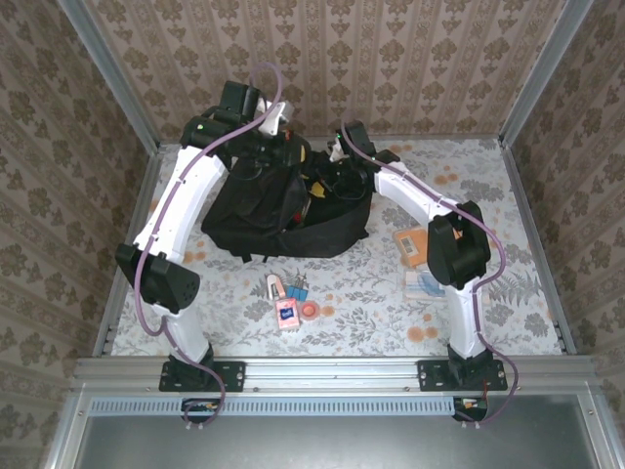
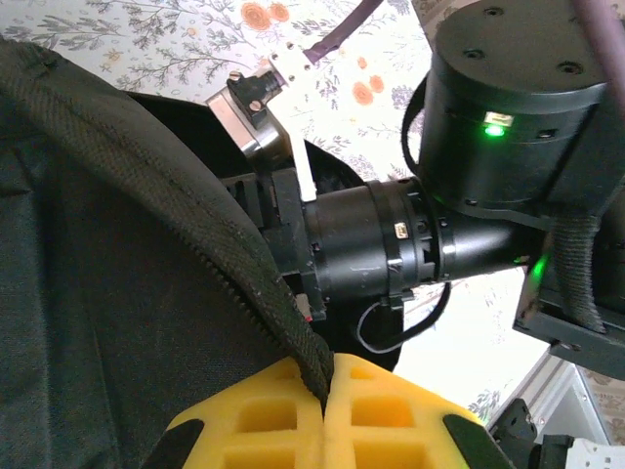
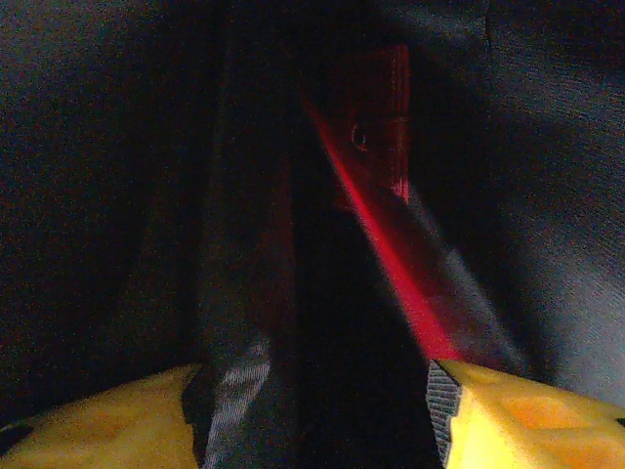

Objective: Pack books, pencil case, and school supplies into a backpack

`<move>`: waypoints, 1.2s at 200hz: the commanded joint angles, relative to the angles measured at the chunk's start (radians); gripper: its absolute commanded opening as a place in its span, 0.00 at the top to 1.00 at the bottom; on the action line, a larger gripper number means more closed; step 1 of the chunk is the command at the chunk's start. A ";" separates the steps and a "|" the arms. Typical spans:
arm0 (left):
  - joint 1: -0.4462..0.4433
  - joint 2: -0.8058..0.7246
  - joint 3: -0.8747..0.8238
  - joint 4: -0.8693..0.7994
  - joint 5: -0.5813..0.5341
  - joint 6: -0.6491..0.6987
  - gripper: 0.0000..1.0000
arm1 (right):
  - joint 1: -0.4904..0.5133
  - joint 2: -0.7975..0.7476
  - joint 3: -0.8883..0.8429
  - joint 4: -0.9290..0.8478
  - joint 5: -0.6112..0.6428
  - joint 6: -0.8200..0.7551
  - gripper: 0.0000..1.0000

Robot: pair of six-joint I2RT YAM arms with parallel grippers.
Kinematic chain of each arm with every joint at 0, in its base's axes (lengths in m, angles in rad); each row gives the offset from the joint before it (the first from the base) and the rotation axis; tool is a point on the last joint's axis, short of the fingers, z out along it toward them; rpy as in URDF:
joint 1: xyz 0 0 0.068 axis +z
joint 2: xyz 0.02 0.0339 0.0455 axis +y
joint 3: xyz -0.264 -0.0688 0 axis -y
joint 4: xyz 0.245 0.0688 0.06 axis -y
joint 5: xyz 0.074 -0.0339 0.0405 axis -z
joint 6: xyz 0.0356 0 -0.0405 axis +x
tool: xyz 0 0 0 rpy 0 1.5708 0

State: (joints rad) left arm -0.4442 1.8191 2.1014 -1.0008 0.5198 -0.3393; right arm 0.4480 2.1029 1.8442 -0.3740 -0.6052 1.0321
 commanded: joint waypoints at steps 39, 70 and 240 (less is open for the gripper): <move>0.035 0.017 0.041 0.053 -0.018 -0.014 1.00 | -0.028 -0.152 -0.005 -0.147 0.108 -0.191 0.32; 0.079 0.006 -0.027 0.130 -0.037 -0.077 1.00 | -0.027 -0.298 -0.074 -0.230 0.231 -0.322 0.33; 0.197 -0.111 -0.448 0.482 0.015 -0.190 1.00 | 0.353 -0.423 -0.598 -0.183 0.335 -0.668 0.36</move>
State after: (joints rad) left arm -0.2584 1.7622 1.6962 -0.5964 0.5064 -0.5056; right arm 0.7746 1.5856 1.2167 -0.6010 -0.3019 0.4313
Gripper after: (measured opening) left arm 0.047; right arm 0.637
